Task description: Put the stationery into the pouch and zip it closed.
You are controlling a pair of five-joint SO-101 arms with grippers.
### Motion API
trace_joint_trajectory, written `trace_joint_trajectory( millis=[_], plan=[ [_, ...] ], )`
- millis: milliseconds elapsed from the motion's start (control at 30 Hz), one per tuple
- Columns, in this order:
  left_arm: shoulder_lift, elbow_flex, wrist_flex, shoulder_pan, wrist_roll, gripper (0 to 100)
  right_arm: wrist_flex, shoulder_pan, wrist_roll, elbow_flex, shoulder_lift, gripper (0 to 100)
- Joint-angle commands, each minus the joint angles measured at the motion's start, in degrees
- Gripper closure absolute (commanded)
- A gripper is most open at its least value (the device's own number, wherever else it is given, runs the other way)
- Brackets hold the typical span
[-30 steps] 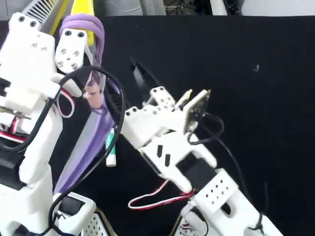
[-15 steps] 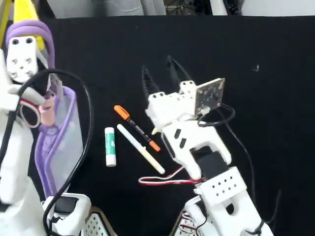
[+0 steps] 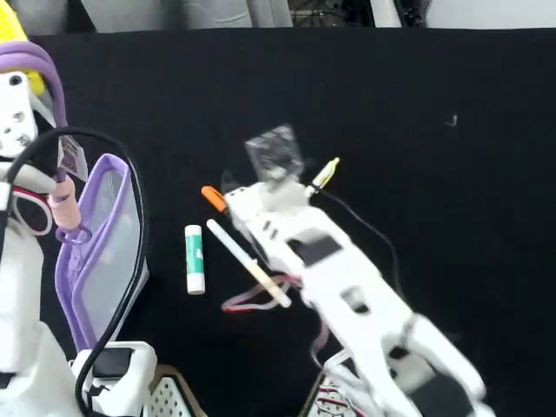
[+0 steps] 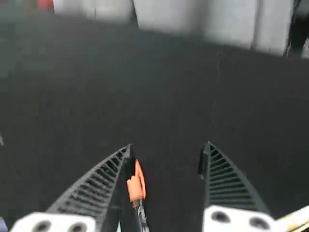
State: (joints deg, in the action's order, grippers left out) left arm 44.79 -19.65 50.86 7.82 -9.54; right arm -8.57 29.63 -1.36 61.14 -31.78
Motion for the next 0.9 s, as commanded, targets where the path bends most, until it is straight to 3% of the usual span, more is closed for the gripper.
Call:
trace_joint_trajectory(
  millis=[0,167,867],
  plan=[
    [0.0,-0.7,0.3,0.3,-0.4,97,-10.3,4.5,4.7,-18.7,20.5,78.6],
    [0.0,-0.7,0.3,0.3,-0.4,97,-23.4,7.1,9.8,-36.9,37.8,78.6],
    [0.1,2.8,-0.2,-0.5,-0.2,97,-55.9,3.7,9.8,-85.3,73.9,78.7]
  ],
)
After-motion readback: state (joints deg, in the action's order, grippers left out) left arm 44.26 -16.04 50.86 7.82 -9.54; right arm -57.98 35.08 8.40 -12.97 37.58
